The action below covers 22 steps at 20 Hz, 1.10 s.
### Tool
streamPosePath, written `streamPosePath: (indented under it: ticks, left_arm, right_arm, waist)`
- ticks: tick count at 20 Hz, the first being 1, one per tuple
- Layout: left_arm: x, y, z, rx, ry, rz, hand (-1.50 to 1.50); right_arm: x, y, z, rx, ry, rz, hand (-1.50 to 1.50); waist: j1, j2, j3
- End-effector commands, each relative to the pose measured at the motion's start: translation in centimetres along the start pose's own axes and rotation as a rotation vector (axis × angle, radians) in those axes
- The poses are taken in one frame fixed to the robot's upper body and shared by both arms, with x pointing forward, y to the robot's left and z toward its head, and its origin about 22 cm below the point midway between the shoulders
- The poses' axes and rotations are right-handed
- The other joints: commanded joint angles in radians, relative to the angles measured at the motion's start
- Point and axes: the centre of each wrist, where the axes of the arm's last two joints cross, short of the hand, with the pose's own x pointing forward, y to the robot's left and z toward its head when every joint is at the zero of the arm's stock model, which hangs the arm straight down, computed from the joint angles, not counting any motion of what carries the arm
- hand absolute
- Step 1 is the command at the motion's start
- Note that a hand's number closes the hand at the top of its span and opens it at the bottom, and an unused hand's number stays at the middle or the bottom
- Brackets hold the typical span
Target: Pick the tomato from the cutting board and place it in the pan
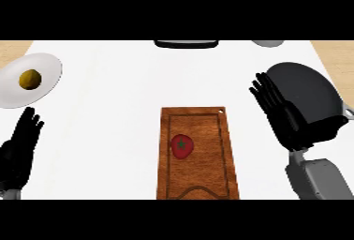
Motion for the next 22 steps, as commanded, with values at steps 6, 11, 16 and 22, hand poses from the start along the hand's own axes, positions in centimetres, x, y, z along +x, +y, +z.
streamPosePath:
  ticks: [6,11,16,22]
  left_arm:
    - [6.6,-5.3,-2.5,-0.209,-0.270,0.039,0.00]
    - [6.6,-7.0,-3.5,-0.206,-0.191,0.066,0.00]
    - [6.1,-7.6,-3.7,-0.197,-0.207,0.048,0.00]
    - [7.2,-8.8,-4.7,-0.208,-0.188,0.049,0.00]
  right_arm:
    - [0.9,10.4,-4.5,0.921,0.019,0.100,1.50]
    - [-0.5,3.6,-5.1,0.748,-0.278,0.270,-1.50]
    - [3.2,-2.4,-7.3,0.715,-0.448,0.455,-1.50]
    - [9.9,-1.6,-10.7,0.906,-0.373,0.768,-1.50]
  waist:
    - [0.104,0.046,0.022]
    - [0.017,0.032,0.023]
    - [0.025,0.023,0.020]
    - [0.019,0.016,0.018]
